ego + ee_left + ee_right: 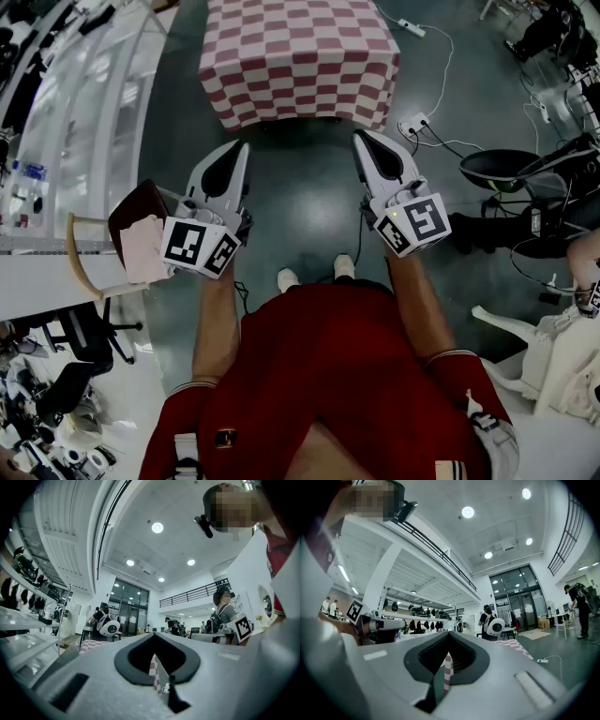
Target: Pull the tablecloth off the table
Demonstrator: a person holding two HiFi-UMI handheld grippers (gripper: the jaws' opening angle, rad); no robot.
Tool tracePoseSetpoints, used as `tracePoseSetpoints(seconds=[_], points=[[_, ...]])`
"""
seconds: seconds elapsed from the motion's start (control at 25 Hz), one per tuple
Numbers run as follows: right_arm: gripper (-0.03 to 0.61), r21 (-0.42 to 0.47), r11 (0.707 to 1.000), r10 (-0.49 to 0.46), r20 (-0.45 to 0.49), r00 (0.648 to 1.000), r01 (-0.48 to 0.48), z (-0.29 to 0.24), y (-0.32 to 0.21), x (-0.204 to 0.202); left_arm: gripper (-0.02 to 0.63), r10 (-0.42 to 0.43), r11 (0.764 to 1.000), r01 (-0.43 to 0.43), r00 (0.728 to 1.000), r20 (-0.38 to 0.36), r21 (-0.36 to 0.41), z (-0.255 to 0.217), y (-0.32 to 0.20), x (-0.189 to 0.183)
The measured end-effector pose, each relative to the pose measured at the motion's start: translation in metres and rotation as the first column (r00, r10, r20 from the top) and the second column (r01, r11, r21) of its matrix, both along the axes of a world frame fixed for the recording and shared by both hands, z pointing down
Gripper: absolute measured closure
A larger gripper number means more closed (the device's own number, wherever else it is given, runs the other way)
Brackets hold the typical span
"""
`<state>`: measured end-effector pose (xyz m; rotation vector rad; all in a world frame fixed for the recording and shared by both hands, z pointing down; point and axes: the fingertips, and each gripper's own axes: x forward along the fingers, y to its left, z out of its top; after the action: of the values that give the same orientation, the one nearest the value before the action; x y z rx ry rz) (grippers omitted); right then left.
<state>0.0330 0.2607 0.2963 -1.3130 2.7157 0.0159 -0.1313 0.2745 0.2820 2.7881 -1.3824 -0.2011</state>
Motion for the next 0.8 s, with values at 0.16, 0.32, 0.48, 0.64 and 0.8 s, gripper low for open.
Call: tracePoseSetpoints(seconds=[0.16,0.32,0.48,0.64,0.8], points=[[0.565,0.0,1.0,-0.001,0.013,1.0,0.001,-0.001,0.001,-0.008,0.609,-0.014,1.0,0.014,1.0,-0.011,-0.002,0.001,0.001,-0.011],[0.565,-0.008,1.0,0.003,0.015,1.0,-0.003,0.0,0.001,-0.022,0.609,-0.024,1.0,0.024,0.999,-0.022,-0.005,0.001,0.003,-0.028],[0.565,-0.018,1.0,0.021,0.019,1.0,-0.021,0.003,-0.001,-0.036,0.609,-0.018,1.0,0.018,1.0,-0.015,-0.012,0.006,0.005,-0.046],[0.565,-0.027,0.999,0.047,0.003,0.999,-0.047,0.006,0.0,-0.05,0.609,-0.005,1.0,0.005,1.0,-0.016,-0.015,0.012,0.006,-0.065],[0.565,-0.027,0.997,0.074,-0.021,0.997,-0.075,0.008,-0.002,-0.051,0.609,-0.001,1.0,0.0,1.0,-0.028,-0.024,0.019,-0.002,-0.079]])
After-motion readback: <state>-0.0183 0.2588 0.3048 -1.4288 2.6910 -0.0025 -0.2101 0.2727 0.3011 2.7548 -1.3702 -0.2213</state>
